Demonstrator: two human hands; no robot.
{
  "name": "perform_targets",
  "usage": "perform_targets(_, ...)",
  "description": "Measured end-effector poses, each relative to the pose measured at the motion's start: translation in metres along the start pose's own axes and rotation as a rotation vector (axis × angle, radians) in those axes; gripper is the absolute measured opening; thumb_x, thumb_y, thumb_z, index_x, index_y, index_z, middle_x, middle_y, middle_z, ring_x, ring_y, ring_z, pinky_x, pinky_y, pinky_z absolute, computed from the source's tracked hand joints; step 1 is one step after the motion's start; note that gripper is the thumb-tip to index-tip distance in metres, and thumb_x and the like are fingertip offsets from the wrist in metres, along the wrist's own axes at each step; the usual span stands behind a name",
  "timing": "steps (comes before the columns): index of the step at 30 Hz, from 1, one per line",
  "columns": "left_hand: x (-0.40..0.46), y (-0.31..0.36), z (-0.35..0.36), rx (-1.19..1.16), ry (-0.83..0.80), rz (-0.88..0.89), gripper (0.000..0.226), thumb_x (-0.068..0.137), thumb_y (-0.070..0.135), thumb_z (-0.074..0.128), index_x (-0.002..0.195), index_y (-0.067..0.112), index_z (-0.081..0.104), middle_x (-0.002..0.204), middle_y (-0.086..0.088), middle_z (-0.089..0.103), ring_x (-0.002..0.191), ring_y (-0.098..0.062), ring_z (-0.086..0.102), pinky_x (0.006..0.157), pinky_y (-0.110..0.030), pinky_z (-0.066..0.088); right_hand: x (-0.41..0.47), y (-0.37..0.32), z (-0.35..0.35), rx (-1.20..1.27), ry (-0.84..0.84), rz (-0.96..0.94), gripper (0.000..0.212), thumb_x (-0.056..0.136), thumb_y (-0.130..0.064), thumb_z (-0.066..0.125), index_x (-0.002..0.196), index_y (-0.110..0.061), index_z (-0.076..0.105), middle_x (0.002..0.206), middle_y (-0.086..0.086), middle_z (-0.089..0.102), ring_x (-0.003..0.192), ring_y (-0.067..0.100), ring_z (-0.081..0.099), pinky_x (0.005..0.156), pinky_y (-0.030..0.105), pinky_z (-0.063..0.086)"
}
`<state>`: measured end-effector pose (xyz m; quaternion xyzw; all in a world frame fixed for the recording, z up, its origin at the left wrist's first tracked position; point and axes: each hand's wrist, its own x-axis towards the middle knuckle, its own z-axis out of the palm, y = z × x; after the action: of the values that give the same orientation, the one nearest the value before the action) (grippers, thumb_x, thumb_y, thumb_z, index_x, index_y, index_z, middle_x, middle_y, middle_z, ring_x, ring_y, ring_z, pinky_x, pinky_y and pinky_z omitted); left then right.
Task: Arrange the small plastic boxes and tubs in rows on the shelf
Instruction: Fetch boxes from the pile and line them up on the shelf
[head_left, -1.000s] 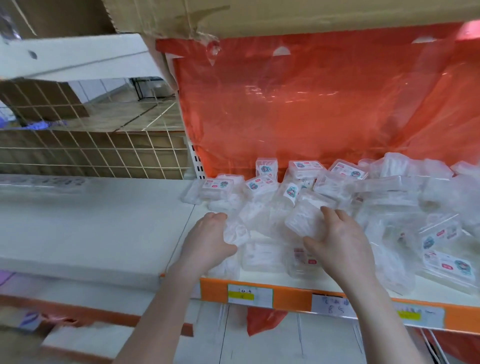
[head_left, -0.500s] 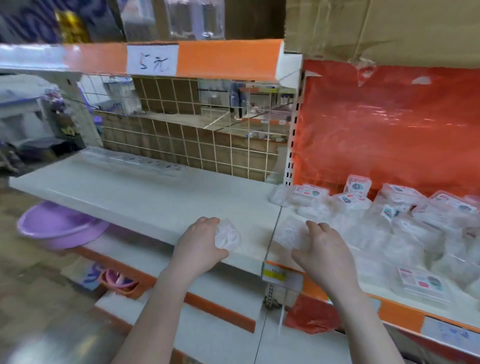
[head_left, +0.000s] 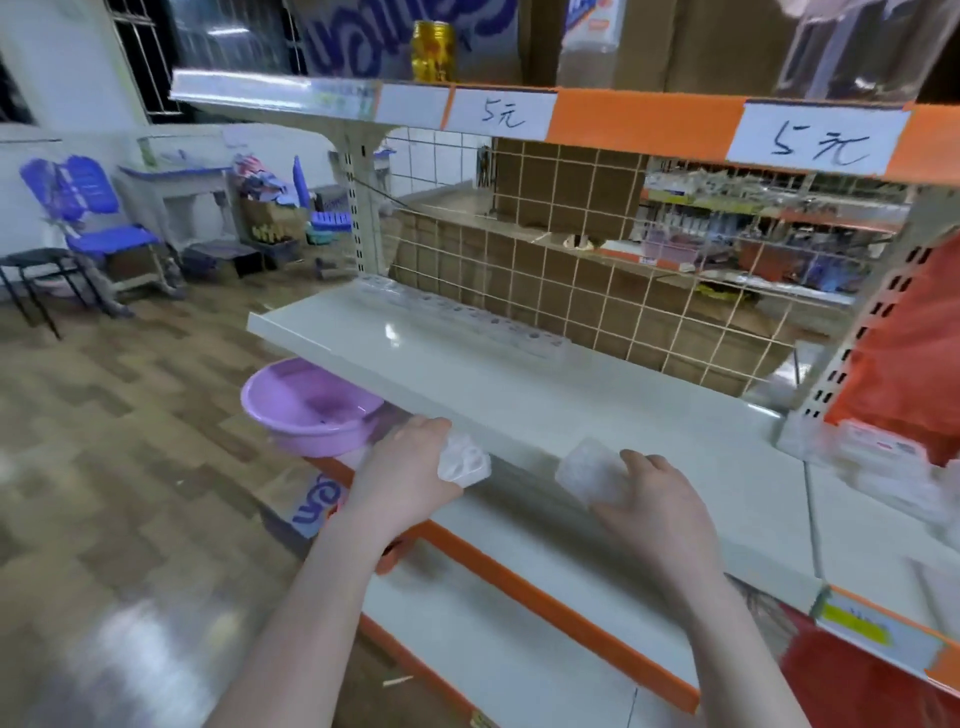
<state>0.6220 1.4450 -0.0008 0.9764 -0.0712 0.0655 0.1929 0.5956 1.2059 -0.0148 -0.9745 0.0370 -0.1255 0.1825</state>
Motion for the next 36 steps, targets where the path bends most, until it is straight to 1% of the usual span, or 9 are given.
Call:
perform_targets(3,0.011,-0.031,-0.008,-0.011,0.006,-0.015,0.032,0.072,0.026,0.058,0.103,0.02,0.053,0.103,0.001,0.055,0.097,-0.02,0.053,0.074,-0.031,0.045,0.018,-0.028,0.015,-0.018,-0.022,-0.01,0.048,0.079,-0.032,0.062,0.122,-0.013,0.051,0.116,0.007,0.055,0.109,0.026,0.05,0.082,0.032,0.041)
perform_targets(6,0.022,-0.062,-0.01,-0.02,0.028,-0.031,0.025,0.073,0.024,0.057,0.097,0.024,0.052,0.098,0.004,0.055,0.096,-0.017,0.053,0.068,-0.025,0.036,0.04,-0.052,0.033,-0.025,-0.032,-0.01,0.05,0.078,-0.03,0.062,0.123,-0.014,0.051,0.116,0.006,0.055,0.108,0.026,0.051,0.078,0.031,0.04)
perform_targets(9,0.04,-0.094,-0.014,-0.028,0.042,-0.069,0.045,0.074,0.024,0.063,0.118,0.024,0.051,0.109,0.003,0.053,0.105,-0.019,0.052,0.072,-0.025,0.036,0.068,-0.075,0.055,-0.008,-0.039,-0.018,0.051,0.077,-0.03,0.063,0.124,-0.014,0.052,0.114,0.006,0.055,0.106,0.026,0.052,0.073,0.031,0.038)
perform_targets(12,0.069,-0.13,-0.021,0.013,0.048,-0.089,0.057,0.075,0.025,0.065,0.129,0.022,0.047,0.116,0.001,0.052,0.106,-0.02,0.053,0.072,-0.026,0.038,0.107,-0.104,0.082,0.011,-0.047,-0.033,0.05,0.078,-0.032,0.063,0.123,-0.013,0.052,0.114,0.008,0.055,0.104,0.027,0.052,0.073,0.03,0.038)
perform_targets(15,0.104,-0.166,-0.031,0.016,0.001,-0.125,0.063,0.077,0.025,0.066,0.136,0.019,0.042,0.128,0.002,0.049,0.116,-0.018,0.048,0.088,-0.03,0.044,0.151,-0.138,0.108,0.038,-0.055,-0.038,0.049,0.079,-0.033,0.062,0.123,-0.012,0.053,0.117,0.008,0.055,0.107,0.027,0.052,0.08,0.033,0.042)
perform_targets(18,0.145,-0.201,-0.046,0.061,-0.056,-0.131,0.065,0.079,0.026,0.066,0.138,0.017,0.041,0.133,0.001,0.047,0.121,-0.018,0.045,0.095,-0.029,0.042,0.192,-0.174,0.128,0.051,-0.107,-0.028,0.051,0.078,-0.029,0.063,0.125,-0.013,0.052,0.124,0.009,0.054,0.112,0.028,0.051,0.082,0.033,0.042)
perform_targets(22,0.19,-0.24,-0.065,0.079,-0.052,-0.124,0.068,0.08,0.023,0.066,0.141,0.017,0.036,0.134,0.001,0.045,0.12,-0.018,0.045,0.09,-0.029,0.043,0.238,-0.215,0.148,0.057,-0.133,-0.042,0.048,0.077,-0.026,0.062,0.122,-0.012,0.053,0.125,0.009,0.053,0.114,0.027,0.05,0.083,0.031,0.041)
perform_targets(27,0.229,-0.285,-0.072,0.077,-0.091,-0.1,0.071,0.079,0.023,0.063,0.143,0.018,0.034,0.134,0.001,0.045,0.116,-0.02,0.05,0.087,-0.028,0.042,0.269,-0.252,0.175,0.01,-0.196,-0.07,0.055,0.077,-0.029,0.062,0.128,-0.015,0.049,0.128,0.005,0.051,0.118,0.024,0.047,0.089,0.029,0.039)
perform_targets(36,0.303,-0.374,-0.081,0.005,-0.211,0.001,0.073,0.076,0.025,0.068,0.142,0.021,0.037,0.133,0.004,0.043,0.12,-0.016,0.045,0.093,-0.032,0.043,0.307,-0.318,0.225,-0.059,-0.197,0.025,0.037,0.077,-0.031,0.06,0.11,-0.016,0.051,0.106,0.004,0.053,0.109,0.025,0.05,0.075,0.028,0.036)
